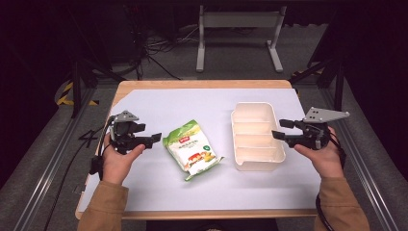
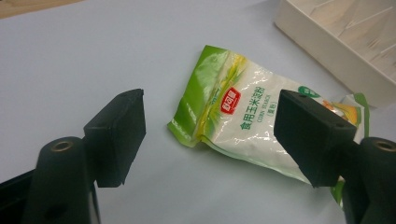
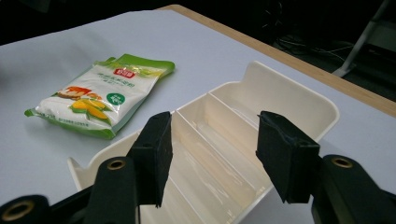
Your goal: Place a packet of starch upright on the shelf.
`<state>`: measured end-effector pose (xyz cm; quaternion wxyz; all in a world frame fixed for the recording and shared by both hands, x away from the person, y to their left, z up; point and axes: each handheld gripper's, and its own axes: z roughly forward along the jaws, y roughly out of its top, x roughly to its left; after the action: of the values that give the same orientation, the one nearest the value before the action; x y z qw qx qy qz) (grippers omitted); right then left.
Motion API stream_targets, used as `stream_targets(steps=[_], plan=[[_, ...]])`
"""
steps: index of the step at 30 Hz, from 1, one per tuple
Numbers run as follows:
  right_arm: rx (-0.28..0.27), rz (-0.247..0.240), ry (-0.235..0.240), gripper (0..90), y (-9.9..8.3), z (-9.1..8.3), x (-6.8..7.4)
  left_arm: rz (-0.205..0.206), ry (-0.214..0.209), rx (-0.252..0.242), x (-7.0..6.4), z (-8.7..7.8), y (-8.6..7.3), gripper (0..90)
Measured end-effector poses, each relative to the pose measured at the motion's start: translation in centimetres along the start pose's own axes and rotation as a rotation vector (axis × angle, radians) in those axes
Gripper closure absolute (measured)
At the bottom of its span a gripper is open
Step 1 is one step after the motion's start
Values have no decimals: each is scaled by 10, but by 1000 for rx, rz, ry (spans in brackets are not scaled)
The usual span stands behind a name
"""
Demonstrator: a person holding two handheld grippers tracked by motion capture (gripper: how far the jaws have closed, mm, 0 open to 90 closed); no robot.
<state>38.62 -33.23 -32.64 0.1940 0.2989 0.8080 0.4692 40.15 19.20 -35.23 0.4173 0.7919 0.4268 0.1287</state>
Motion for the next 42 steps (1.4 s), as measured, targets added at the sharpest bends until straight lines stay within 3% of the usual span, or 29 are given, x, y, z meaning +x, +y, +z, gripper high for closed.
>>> stream_targets(steps=[12,19,32,42], plan=[[-12,21,-25,444,-7,-10,-2,-16,-13,19,0,14,4,232],[-17,53,-51,436,-15,-16,-6,-54,-21,30,2,27,5,212],[-16,151,-93,423,-39,-28,-20,-97,-23,115,14,62,-2,200],[3,174,-102,416,-47,-26,-24,-120,-23,182,19,88,-10,187]])
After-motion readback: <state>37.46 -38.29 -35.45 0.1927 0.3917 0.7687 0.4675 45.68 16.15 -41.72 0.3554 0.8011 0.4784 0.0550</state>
